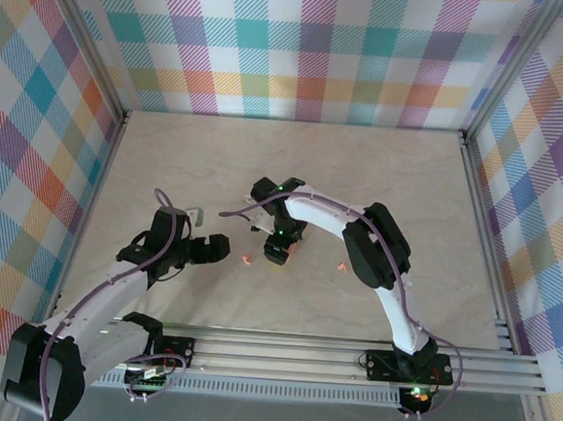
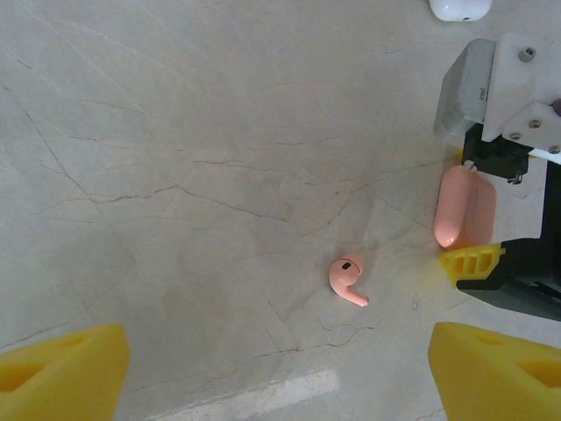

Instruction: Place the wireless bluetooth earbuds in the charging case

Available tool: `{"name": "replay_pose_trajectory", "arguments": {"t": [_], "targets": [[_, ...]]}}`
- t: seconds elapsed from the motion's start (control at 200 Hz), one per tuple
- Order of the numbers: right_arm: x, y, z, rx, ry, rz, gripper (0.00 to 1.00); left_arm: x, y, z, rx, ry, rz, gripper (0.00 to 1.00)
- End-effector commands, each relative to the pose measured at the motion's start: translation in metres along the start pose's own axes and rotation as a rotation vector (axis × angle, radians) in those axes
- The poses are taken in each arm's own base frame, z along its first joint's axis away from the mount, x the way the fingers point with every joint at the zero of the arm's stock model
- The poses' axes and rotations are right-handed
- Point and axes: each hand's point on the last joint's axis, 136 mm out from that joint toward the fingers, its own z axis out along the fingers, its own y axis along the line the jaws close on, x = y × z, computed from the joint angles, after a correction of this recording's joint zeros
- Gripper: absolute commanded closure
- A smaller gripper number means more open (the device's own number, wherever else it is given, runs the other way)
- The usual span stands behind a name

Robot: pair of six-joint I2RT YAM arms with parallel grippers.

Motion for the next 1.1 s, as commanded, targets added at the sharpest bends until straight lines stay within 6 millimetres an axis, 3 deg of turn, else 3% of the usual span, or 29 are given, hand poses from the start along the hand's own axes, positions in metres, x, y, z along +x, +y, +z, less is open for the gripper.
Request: {"name": "replay_pose_trajectory", "arguments": {"t": [0.0,0.145,0.175,0.37,0.515,0.79,0.925,1.095], "targets": [[-0.005,0.003,0.006,-0.012,0.007,-0.005,0.22,-0.023,-0.011,-0.008,0.012,-0.069,0.026,0.10],[-0.003,0.004,0.009,-0.015,0.019,0.031,0.32,-0.029,0.001,-0.011,-0.056,-0.115,-0.025,0.03],[-0.001,0.004,0.009,-0.015,0.025,0.045,0.34,-0.038,-0.002,-0.011,-0.043,-0.152,-0.027,0.03],[0.014,0.000,0.002,-0.012,0.057,0.189,0.45,-0.041,-0.016,-0.015,0.021,-0.157,0.009,0.03],[0.020,-0.008,-0.013,-0.018,0.028,0.307,0.47,-0.043,-0.026,-0.023,0.060,-0.169,0.077,0.03],[0.011,-0.022,-0.041,-0.034,-0.080,0.472,0.50,-0.044,-0.044,-0.029,0.173,-0.202,0.094,0.10],[0.012,-0.043,-0.062,0.015,-0.140,0.622,0.54,-0.045,-0.056,-0.033,0.250,-0.273,0.103,0.11],[0.000,-0.054,-0.117,-0.030,-0.318,0.773,0.56,-0.050,-0.089,-0.050,0.366,-0.431,0.216,0.12]]}}
